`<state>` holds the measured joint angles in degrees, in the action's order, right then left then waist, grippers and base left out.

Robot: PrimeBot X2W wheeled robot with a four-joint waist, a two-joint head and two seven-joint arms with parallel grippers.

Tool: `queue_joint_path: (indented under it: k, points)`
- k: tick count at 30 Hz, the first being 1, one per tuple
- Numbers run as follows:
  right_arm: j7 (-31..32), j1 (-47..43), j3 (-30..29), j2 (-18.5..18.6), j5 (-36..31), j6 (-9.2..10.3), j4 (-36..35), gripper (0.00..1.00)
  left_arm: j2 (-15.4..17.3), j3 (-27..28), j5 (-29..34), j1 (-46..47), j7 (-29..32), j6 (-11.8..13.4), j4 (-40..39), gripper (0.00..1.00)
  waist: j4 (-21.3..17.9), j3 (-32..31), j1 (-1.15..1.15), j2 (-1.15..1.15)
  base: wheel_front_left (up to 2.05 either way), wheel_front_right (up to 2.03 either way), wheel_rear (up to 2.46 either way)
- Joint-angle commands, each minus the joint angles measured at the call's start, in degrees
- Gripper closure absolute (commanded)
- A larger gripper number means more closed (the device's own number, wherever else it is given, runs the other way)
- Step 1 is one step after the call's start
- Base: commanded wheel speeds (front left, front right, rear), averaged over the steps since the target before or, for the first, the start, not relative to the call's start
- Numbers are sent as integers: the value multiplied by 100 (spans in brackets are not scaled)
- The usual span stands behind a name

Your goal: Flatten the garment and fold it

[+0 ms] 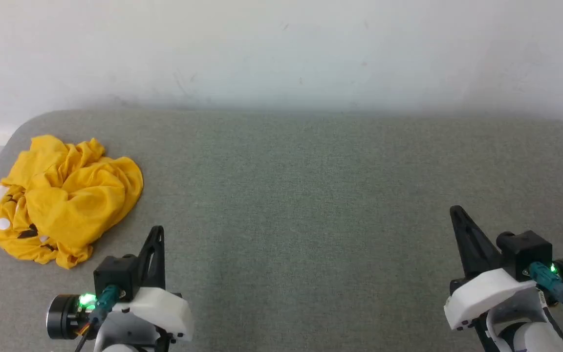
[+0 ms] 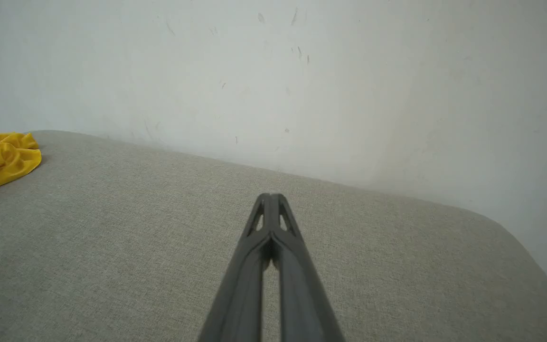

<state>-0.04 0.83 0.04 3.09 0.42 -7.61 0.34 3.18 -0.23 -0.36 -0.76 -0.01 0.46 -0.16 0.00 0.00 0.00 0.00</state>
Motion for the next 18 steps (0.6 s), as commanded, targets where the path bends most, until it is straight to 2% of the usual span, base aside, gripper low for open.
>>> queue_joint_path:
  k: [1,18]
  points:
    - [4,-83,-4,-22,-42,12,-34,100,-30,23,36,76,1,-46,16,100,0,0,0,0,0,0,0]
    - [4,-83,-4,-22,-42,12,-34,100,-30,23,36,76,1,-46,16,100,0,0,0,0,0,0,0]
